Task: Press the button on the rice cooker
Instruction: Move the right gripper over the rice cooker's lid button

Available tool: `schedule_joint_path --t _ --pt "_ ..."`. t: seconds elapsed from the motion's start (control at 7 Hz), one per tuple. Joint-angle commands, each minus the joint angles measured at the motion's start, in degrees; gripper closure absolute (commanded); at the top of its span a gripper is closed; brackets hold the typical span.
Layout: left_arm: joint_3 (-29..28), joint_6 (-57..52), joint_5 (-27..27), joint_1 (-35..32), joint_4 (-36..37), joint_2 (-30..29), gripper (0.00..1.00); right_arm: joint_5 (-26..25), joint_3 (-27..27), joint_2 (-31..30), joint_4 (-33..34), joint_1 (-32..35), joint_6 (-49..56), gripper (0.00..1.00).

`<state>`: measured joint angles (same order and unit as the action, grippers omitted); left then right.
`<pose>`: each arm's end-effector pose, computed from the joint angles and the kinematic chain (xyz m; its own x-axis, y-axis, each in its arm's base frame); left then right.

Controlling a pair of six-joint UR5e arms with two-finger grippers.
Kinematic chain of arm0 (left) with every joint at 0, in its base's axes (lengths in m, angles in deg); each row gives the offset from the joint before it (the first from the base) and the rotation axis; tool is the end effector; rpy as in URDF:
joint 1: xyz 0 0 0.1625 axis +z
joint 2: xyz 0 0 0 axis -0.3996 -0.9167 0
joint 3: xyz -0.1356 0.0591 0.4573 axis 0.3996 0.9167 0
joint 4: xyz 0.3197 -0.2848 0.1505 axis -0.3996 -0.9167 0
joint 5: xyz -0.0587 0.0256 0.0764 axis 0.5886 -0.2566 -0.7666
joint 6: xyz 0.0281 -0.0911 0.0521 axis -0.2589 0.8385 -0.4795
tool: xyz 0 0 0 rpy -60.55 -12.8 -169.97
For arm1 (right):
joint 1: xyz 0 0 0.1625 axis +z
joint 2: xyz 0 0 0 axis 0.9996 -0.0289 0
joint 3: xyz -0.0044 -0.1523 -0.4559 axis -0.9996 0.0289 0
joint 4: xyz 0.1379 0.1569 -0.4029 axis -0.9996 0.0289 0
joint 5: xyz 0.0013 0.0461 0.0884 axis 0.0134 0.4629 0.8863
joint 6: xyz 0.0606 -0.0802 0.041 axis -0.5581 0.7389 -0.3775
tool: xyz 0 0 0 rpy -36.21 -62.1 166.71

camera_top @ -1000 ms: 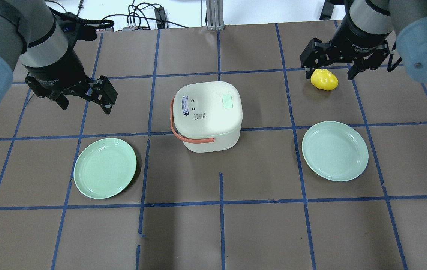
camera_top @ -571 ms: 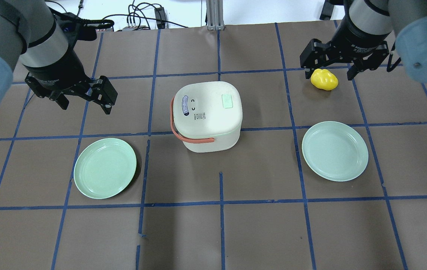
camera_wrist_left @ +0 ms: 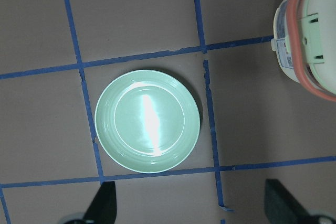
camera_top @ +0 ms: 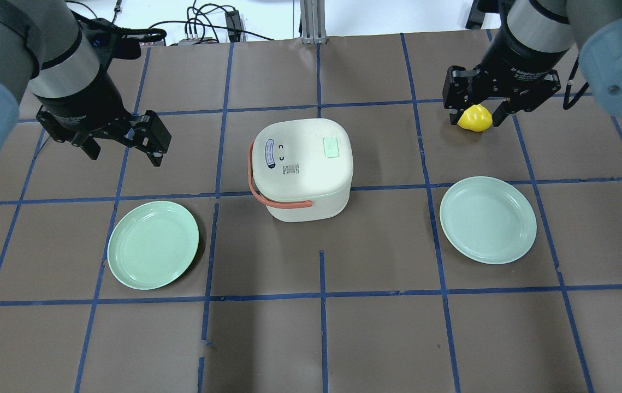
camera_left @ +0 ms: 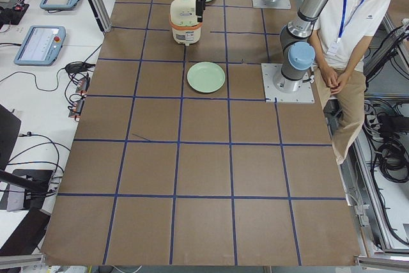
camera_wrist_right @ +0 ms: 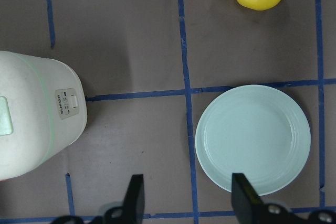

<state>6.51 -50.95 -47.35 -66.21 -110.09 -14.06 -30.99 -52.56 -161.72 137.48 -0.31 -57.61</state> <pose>-0.1206 -0.5003 0.5307 -0.9878 0.1225 -0.0962 0.1207 0.9924 0.0247 0.1231 -0.5437 0.5229 -0.9951 0.0602 -0.0789 0.0658 0.9953 -0.0714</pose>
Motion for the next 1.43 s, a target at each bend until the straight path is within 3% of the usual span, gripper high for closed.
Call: schedule_joint_path --t 0.0,0.43,1.29 --pt "0.00 0.00 0.03 0.02 0.00 0.00 0.00 7.23 0.24 0.55 3.18 0.99 0.15 1.00" --pt "0.00 0.00 0.03 0.02 0.09 0.00 0.00 6.75 4.00 8.26 9.61 9.51 -2.73 1.00" --pt "0.00 0.00 -0.06 0.02 0.00 0.00 0.00 7.54 4.46 15.05 15.15 12.51 -2.66 1.00"
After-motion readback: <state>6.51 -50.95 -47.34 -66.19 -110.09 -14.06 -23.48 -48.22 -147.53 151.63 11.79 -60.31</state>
